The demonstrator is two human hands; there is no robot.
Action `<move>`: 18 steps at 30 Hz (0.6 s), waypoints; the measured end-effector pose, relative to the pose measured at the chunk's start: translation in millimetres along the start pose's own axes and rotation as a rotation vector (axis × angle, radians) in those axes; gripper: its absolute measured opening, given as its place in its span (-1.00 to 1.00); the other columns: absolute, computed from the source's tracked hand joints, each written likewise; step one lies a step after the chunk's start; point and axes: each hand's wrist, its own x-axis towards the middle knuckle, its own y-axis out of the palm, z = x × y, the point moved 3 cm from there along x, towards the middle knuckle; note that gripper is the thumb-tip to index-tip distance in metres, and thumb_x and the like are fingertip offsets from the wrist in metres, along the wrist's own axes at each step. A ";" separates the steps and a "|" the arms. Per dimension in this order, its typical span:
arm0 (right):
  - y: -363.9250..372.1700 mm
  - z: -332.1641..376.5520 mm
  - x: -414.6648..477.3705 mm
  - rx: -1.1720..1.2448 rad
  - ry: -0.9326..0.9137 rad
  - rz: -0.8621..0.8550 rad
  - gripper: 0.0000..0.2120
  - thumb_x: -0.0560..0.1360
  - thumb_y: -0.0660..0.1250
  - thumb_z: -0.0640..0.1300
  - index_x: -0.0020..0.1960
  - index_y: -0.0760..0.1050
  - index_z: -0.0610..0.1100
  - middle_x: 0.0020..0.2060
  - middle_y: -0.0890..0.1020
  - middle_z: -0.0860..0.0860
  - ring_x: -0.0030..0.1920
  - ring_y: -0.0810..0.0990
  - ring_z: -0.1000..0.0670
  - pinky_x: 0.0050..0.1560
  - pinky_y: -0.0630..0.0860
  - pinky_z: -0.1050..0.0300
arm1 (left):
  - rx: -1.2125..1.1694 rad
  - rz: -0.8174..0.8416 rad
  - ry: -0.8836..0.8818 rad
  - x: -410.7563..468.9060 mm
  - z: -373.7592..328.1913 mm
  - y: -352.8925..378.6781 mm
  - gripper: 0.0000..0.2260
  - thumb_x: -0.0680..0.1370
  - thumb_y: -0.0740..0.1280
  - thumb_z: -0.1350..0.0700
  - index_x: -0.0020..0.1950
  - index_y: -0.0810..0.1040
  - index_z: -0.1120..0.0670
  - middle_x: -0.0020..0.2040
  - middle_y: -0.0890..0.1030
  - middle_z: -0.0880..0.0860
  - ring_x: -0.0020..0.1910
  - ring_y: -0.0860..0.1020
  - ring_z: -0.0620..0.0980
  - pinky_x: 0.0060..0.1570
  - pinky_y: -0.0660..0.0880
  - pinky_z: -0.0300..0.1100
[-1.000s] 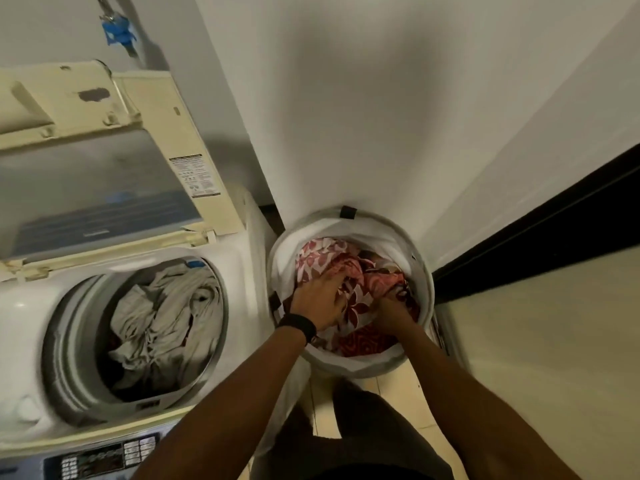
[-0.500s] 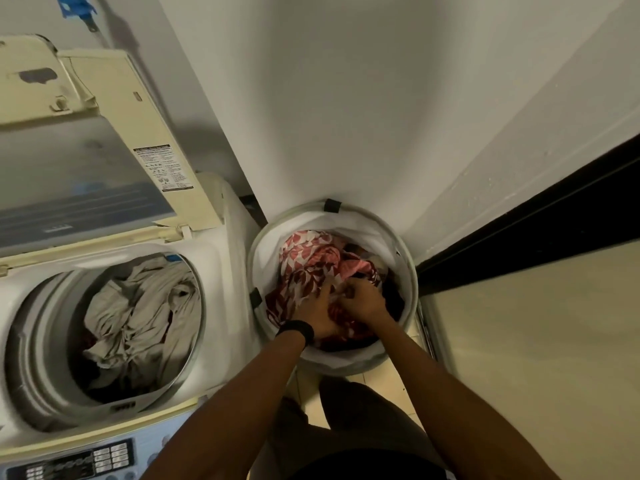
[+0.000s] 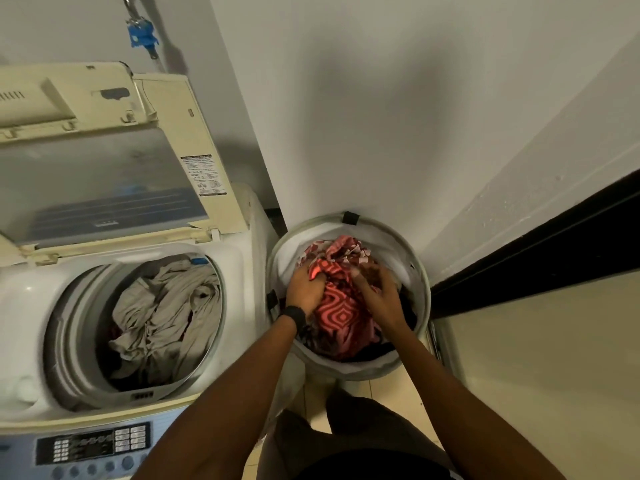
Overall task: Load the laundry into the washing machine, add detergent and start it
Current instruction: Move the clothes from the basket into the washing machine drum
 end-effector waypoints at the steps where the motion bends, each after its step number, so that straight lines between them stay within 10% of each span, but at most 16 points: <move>1: 2.9 -1.0 -3.6 -0.040 0.006 0.051 -0.33 0.39 0.46 0.40 0.42 0.35 0.29 0.41 0.48 0.06 0.39 0.50 -0.04 0.35 0.49 -0.10 | -0.033 -0.002 -0.015 3.3 -3.9 -1.4 -0.75 0.68 0.25 0.06 0.32 0.58 0.02 0.24 0.65 0.07 0.22 0.59 0.09 0.34 0.49 0.07; 4: 13.4 -0.1 -13.1 -0.288 -0.107 0.221 -0.01 0.32 0.49 0.43 0.58 0.03 0.34 0.56 0.27 0.06 0.48 0.34 0.01 0.41 0.36 -0.08 | -0.187 0.017 -0.058 1.2 -18.2 -5.7 -0.73 0.65 0.32 0.07 0.35 0.55 0.02 0.20 0.67 0.05 0.16 0.63 0.07 0.25 0.57 0.02; 10: -2.9 42.3 -1.4 -0.278 -0.212 0.108 -0.53 0.63 0.34 -0.04 0.52 0.37 -0.02 0.24 0.62 0.06 0.20 0.57 0.22 0.34 0.53 -0.11 | -0.461 0.163 0.032 -5.1 -51.6 -14.9 -0.47 0.48 0.52 -0.03 0.41 0.46 0.01 0.22 0.67 0.08 0.19 0.67 0.08 0.22 0.60 0.01; 14: -18.5 77.1 -6.2 -0.158 -0.139 -0.017 -0.61 0.71 0.18 -0.07 0.53 0.36 -0.07 0.23 0.50 0.12 0.20 0.49 0.14 0.26 0.39 0.14 | -0.565 0.095 0.056 -5.8 -54.8 -27.9 -0.67 0.67 0.29 0.03 0.44 0.44 0.01 0.16 0.68 0.09 0.08 0.69 0.05 0.09 0.64 -0.02; 18: -25.1 92.9 -4.6 -0.140 -0.170 -0.041 -0.62 0.70 0.20 -0.09 0.50 0.41 -0.05 0.26 0.54 0.09 0.28 0.50 0.05 0.24 0.37 0.15 | -0.010 0.100 0.099 -0.9 -17.6 -27.1 -0.45 0.60 0.39 0.11 0.56 0.30 0.01 0.31 0.58 0.06 0.15 0.57 0.02 0.20 0.54 -0.02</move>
